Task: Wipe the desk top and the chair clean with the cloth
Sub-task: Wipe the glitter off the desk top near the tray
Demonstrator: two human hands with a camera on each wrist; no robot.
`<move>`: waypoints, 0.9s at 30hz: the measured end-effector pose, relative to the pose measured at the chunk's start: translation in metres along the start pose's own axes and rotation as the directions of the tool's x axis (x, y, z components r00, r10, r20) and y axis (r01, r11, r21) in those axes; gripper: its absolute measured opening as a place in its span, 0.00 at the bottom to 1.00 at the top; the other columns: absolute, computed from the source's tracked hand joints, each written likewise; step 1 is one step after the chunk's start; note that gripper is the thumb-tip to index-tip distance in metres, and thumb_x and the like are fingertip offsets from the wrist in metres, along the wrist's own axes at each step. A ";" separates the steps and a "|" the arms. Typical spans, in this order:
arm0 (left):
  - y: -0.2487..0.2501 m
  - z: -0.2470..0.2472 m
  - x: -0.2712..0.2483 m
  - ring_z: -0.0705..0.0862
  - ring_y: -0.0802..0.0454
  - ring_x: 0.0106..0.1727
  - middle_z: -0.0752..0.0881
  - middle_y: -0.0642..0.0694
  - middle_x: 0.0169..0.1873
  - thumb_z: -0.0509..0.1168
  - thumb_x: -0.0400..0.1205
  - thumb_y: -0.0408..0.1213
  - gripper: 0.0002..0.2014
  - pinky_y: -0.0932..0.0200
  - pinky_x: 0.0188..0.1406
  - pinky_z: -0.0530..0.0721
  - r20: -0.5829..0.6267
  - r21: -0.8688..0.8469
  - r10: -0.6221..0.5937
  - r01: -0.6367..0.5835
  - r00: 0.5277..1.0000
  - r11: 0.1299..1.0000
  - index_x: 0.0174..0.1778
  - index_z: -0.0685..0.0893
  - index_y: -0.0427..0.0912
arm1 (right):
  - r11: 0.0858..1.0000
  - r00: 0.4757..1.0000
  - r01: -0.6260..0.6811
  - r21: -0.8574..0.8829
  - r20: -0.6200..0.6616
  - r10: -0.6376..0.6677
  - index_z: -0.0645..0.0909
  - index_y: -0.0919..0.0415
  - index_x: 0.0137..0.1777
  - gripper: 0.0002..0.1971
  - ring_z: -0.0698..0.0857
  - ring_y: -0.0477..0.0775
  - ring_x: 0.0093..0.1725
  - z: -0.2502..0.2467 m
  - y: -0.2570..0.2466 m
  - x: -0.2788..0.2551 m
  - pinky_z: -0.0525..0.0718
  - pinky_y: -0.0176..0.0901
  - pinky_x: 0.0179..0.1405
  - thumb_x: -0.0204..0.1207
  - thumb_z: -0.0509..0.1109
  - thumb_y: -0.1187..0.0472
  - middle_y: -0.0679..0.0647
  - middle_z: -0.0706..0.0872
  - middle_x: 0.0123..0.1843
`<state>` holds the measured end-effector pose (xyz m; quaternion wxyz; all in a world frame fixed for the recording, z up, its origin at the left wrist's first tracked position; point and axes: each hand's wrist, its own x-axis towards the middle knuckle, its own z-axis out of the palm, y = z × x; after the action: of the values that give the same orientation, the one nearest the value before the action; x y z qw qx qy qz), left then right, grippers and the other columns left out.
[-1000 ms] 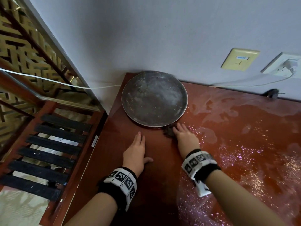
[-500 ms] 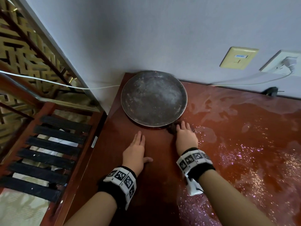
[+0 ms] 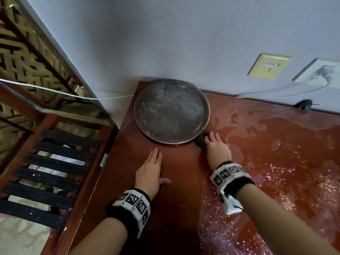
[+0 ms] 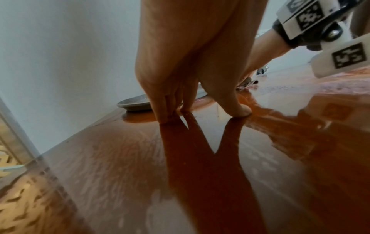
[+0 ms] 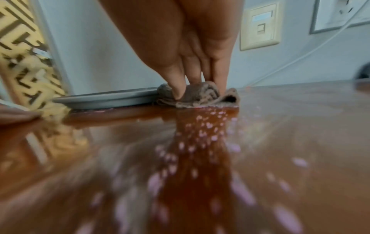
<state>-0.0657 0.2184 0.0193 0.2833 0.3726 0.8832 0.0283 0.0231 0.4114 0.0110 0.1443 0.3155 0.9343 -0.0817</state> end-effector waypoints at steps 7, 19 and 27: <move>-0.001 -0.005 0.012 0.40 0.53 0.84 0.40 0.47 0.83 0.72 0.72 0.55 0.54 0.61 0.79 0.53 0.045 0.010 0.004 -0.004 0.999 1.000 0.84 0.43 0.44 | 0.997 0.998 0.003 0.082 -0.061 0.002 0.61 0.55 0.80 0.27 0.55 0.52 0.82 -0.003 0.024 0.006 0.65 0.50 0.76 0.82 0.52 0.72 0.51 0.54 0.84; -0.013 -0.030 0.033 0.84 0.47 0.62 0.85 0.38 0.61 0.73 0.75 0.28 0.34 0.65 0.62 0.76 -0.159 -0.869 -0.420 0.075 0.894 0.489 0.77 0.69 0.37 | 0.958 0.950 0.286 0.039 -0.142 -0.278 0.91 0.58 0.47 0.17 0.89 0.55 0.53 0.037 -0.025 -0.038 0.88 0.42 0.36 0.60 0.66 0.68 0.55 0.90 0.53; -0.015 -0.042 0.051 0.84 0.43 0.52 0.83 0.31 0.55 0.65 0.81 0.23 0.37 0.55 0.47 0.85 0.014 -0.999 -0.508 0.031 0.861 0.024 0.82 0.53 0.36 | 0.981 0.989 0.124 0.148 -0.102 -0.110 0.86 0.66 0.56 0.19 0.82 0.61 0.65 0.013 -0.052 -0.017 0.82 0.52 0.60 0.63 0.75 0.71 0.61 0.84 0.64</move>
<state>-0.1257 0.2486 0.0258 0.2947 -0.1086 0.7162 0.6233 0.0069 0.3576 0.0077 0.0705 0.2737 0.9479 -0.1473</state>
